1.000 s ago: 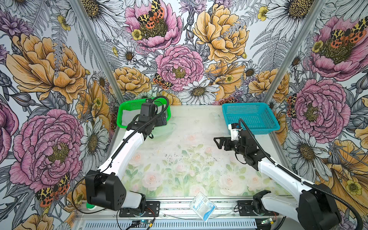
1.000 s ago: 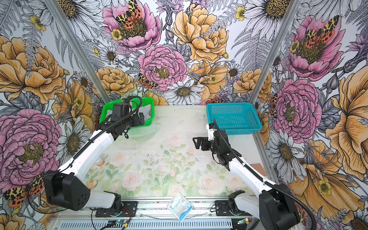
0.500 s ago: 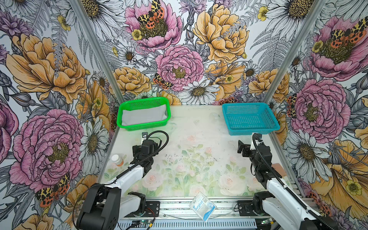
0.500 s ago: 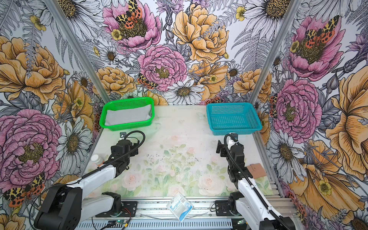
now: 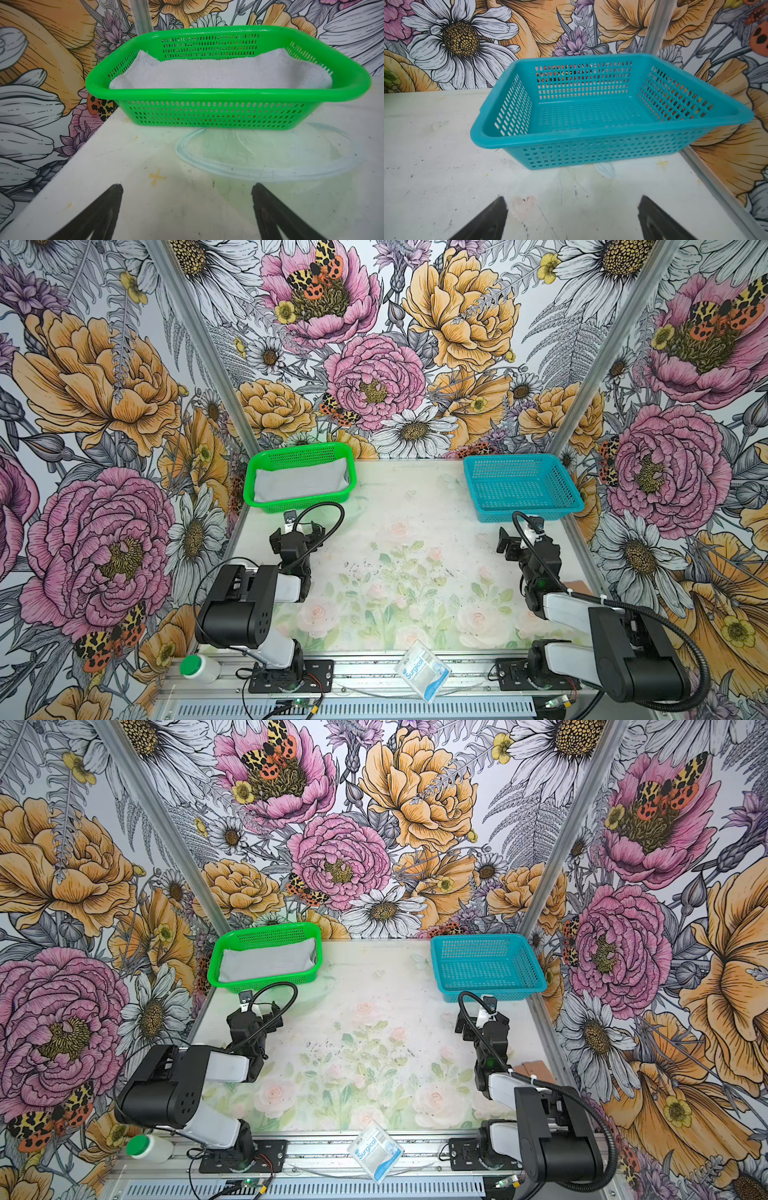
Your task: Fold and stack the towels
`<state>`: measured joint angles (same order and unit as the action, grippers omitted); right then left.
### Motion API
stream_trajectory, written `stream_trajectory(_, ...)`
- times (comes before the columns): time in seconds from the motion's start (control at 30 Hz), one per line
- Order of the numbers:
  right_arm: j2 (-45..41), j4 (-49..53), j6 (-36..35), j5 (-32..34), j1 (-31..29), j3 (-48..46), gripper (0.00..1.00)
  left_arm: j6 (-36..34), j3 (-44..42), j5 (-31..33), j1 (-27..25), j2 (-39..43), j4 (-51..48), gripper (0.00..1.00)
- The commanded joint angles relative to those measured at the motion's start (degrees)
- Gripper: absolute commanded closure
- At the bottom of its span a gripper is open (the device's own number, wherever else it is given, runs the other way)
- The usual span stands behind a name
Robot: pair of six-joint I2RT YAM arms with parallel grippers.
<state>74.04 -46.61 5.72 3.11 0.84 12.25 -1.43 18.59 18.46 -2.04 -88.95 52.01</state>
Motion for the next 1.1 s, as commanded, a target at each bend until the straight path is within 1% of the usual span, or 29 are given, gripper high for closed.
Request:
stream_trajectory(0.0, 5.12, -14.55, -1.98, -2.68, 0.63, -0.15, 0.00, 1.34, -0.24, -3.87, 0.47, 0.44, 7.50, 0.01)
stream_trajectory(0.1, 14.73, -25.81, -2.52, -3.28, 0.83, -0.96, 0.00, 1.42, 0.03, -3.76, 0.46, 0.24, 7.33, 0.01)
stream_trajectory(0.13, 16.66, -28.84, -2.50, -4.07, 0.90, -1.07, 0.01, 1.43, 0.05, -3.74, 0.54, 0.07, 7.47, 0.01)
stream_trajectory(0.2, 13.42, -20.52, -1.96, -3.34, 1.09, 0.36, 0.00, 1.43, 0.03, -3.91, 0.59, 0.18, 7.41, 0.01)
stream_trajectory(0.23, 13.83, -18.78, -2.17, -4.17, 1.02, 1.98, 0.01, 1.43, 0.01, -3.96, 0.51, 0.03, 7.80, 0.01)
stream_trajectory(0.27, 14.20, -16.01, -2.92, -6.40, 1.07, 3.54, 0.01, 1.34, -0.10, -4.15, 0.66, 0.07, 8.00, 0.01)
stream_trajectory(0.33, 13.53, -7.09, -4.46, -10.11, 1.00, 7.78, 0.01, 1.43, 0.08, -4.66, 0.73, 0.02, 7.46, 0.01)
stream_trajectory(0.37, 14.07, -6.68, -4.15, -9.46, 1.13, 8.57, 0.01, 1.62, 0.85, -4.11, 0.81, 0.13, 5.78, 0.01)
stream_trajectory(0.43, 13.71, -5.62, -2.23, -3.73, 0.84, 8.85, 0.01, 1.78, 2.39, -3.53, 0.73, 0.32, 2.97, 0.01)
stream_trajectory(0.47, 13.97, -6.37, -1.95, -2.78, 0.76, 8.68, 0.01, 1.70, 1.83, -3.77, 0.69, 0.12, 4.23, 0.01)
stream_trajectory(0.63, 13.84, -5.78, -3.29, -5.28, 0.43, 8.92, 0.01, 1.53, 2.42, -3.99, 0.70, 0.18, 2.93, 0.01)
stream_trajectory(1.07, 14.01, -5.37, -3.02, -5.26, 0.70, 9.28, 0.01, 1.70, 2.42, -4.26, 0.83, 0.11, 3.01, 0.01)
